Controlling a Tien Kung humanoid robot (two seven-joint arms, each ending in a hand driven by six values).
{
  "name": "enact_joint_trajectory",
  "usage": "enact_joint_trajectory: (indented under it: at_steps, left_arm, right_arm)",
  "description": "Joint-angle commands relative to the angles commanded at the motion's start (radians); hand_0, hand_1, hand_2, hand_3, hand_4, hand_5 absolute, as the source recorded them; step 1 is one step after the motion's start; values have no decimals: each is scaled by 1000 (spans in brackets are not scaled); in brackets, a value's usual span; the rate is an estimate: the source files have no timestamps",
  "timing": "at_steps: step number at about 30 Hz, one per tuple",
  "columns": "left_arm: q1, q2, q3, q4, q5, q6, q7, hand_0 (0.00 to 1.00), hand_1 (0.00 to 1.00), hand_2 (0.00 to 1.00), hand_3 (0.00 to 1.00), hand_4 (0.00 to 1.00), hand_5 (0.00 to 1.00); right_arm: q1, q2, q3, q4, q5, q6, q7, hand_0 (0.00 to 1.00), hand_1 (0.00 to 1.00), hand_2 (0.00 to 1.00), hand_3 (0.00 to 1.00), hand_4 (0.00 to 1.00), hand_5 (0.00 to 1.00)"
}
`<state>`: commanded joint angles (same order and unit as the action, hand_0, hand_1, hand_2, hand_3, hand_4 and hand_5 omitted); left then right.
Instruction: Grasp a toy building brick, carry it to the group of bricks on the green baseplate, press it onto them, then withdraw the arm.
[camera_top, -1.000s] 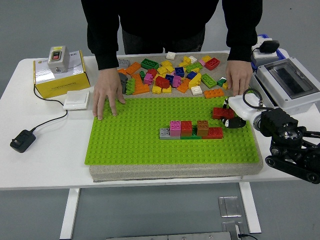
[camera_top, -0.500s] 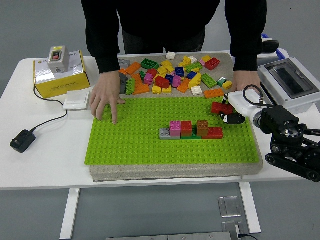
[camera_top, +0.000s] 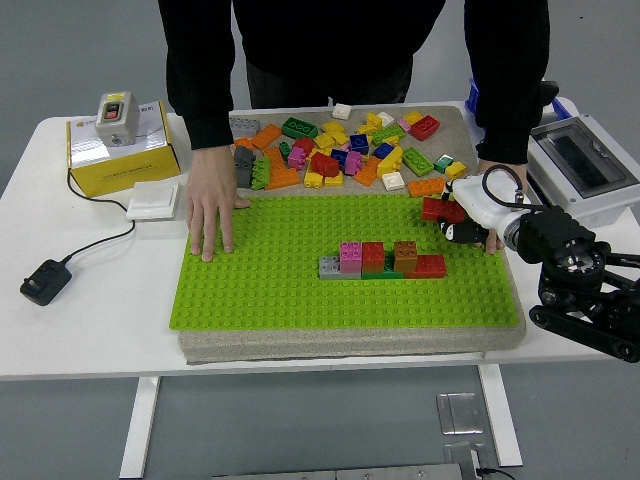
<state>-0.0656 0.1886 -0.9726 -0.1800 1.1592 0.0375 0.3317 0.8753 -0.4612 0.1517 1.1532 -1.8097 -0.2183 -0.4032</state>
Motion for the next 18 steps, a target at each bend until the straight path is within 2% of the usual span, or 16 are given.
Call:
enact_joint_trajectory:
  at_steps: [2, 3, 10, 18]
  left_arm:
    - [0, 0, 0, 0, 1, 1, 0, 668, 649, 564, 624, 327, 569]
    - [0, 0, 0, 0, 1, 2, 0, 667, 648, 564, 625, 321, 578]
    - [0, 0, -1, 0, 2, 5, -1, 666, 648, 564, 626, 316, 579]
    - [1, 1, -3, 0, 5, 6, -1, 666, 649, 564, 623, 313, 582]
  right_arm:
    - [-1, -4, 6, 14, -17, 3, -5, 2, 85, 619, 627, 506, 424]
    - [-1, -6, 8, 19, -22, 4, -7, 2, 84, 624, 635, 493, 356]
    - [-1, -25, 29, 108, -67, 16, -31, 2, 84, 623, 634, 489, 347]
    - [-3, -35, 50, 238, -104, 34, -63, 2, 84, 623, 634, 492, 354]
